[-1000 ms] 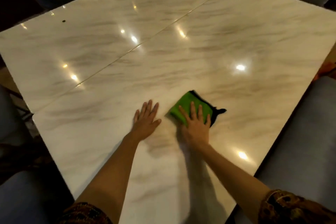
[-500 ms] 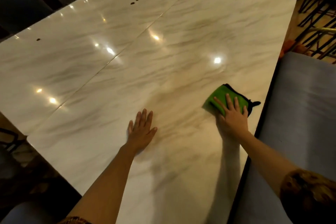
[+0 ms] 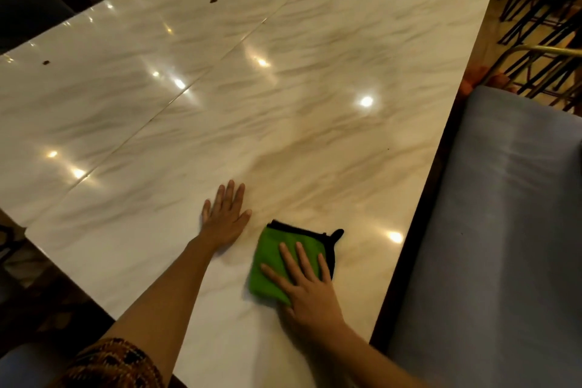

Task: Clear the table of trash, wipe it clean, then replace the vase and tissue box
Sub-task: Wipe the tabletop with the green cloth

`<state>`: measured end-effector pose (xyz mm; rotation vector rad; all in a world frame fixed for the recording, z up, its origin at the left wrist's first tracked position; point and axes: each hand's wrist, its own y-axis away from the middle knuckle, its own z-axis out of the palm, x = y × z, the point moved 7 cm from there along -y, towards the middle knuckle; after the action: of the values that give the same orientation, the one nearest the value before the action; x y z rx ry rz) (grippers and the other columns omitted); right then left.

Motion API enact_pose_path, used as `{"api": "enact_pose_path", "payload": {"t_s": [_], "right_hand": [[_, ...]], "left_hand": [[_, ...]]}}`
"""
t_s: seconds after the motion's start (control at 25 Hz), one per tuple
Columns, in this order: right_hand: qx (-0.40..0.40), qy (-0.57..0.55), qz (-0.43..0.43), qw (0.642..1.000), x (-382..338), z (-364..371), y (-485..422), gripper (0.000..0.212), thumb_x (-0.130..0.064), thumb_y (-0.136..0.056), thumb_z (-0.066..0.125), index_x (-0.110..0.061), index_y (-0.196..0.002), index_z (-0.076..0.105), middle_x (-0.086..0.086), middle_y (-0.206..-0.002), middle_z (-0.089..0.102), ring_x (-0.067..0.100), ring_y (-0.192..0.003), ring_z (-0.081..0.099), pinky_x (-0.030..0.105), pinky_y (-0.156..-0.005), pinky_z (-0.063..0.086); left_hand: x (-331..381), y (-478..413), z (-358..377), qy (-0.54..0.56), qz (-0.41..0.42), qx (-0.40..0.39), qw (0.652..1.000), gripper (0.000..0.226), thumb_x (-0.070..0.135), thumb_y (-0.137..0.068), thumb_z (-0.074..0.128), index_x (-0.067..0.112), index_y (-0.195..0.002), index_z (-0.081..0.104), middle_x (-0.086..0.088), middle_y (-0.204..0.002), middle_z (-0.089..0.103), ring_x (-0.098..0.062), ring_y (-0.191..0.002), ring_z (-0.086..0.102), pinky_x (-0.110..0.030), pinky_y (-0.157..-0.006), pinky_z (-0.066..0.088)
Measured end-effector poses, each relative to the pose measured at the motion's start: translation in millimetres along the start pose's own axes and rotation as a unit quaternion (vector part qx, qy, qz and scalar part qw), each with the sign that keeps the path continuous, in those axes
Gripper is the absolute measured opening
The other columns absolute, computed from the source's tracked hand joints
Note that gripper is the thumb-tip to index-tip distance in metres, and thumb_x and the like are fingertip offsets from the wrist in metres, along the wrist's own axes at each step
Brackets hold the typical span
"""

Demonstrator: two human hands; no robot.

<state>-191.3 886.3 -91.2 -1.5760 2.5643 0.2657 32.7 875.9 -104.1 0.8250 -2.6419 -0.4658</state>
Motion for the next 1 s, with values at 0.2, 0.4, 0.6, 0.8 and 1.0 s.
{"api": "enact_pose_path", "payload": {"t_s": [0.2,0.4,0.6,0.8,1.0], "right_hand": [[0.022,0.040,-0.010,0.999,150,-22,-23,0.071,-0.053,-0.079,0.042,-0.051,-0.145,0.016,0.001,-0.153,0.033,0.031,-0.138,0.034,0.054,-0.105,0.033],[-0.005,0.013,0.176,0.984,288,-63,-100,0.055,-0.058,-0.089,0.013,-0.059,-0.141,-0.005,-0.005,-0.161,-0.001,0.026,-0.148,0.000,0.054,-0.115,0.010],[-0.009,-0.009,0.241,0.970,281,-65,-129,0.056,-0.048,-0.096,0.024,-0.048,-0.148,0.003,0.003,-0.161,-0.001,0.031,-0.147,-0.003,0.058,-0.115,0.005],[0.013,-0.018,0.139,0.990,184,-32,-46,0.065,-0.051,-0.080,0.035,-0.044,-0.145,0.029,0.006,-0.156,0.027,0.035,-0.142,0.024,0.057,-0.108,0.024],[0.025,0.012,0.067,0.997,190,-28,3,0.066,-0.055,-0.082,0.040,-0.044,-0.146,0.027,0.002,-0.155,0.029,0.032,-0.142,0.025,0.054,-0.108,0.021]], "left_hand": [[4,2,0,-0.009,-0.022,0.024,0.999,0.070,0.061,-0.093,0.018,0.031,-0.148,-0.015,0.008,-0.155,-0.027,-0.012,-0.143,-0.023,-0.043,-0.117,-0.008],[9,3,0,-0.026,-0.039,0.015,0.999,0.085,0.075,-0.082,0.013,0.031,-0.146,-0.020,0.006,-0.153,-0.031,-0.013,-0.142,-0.025,-0.045,-0.118,-0.008],[12,6,-1,-0.019,-0.044,-0.009,0.999,0.101,0.088,-0.067,0.011,0.033,-0.145,-0.022,0.008,-0.150,-0.035,-0.013,-0.141,-0.028,-0.045,-0.117,-0.009],[18,10,-9,-0.025,-0.057,-0.031,0.998,0.114,0.096,-0.054,0.000,0.032,-0.145,-0.023,0.007,-0.151,-0.035,-0.013,-0.141,-0.028,-0.048,-0.118,-0.006],[53,-4,-17,0.052,-0.146,-0.052,0.987,0.120,0.086,-0.064,0.045,0.026,-0.148,-0.015,-0.009,-0.156,-0.025,-0.031,-0.144,-0.021,-0.062,-0.113,0.001]]}}
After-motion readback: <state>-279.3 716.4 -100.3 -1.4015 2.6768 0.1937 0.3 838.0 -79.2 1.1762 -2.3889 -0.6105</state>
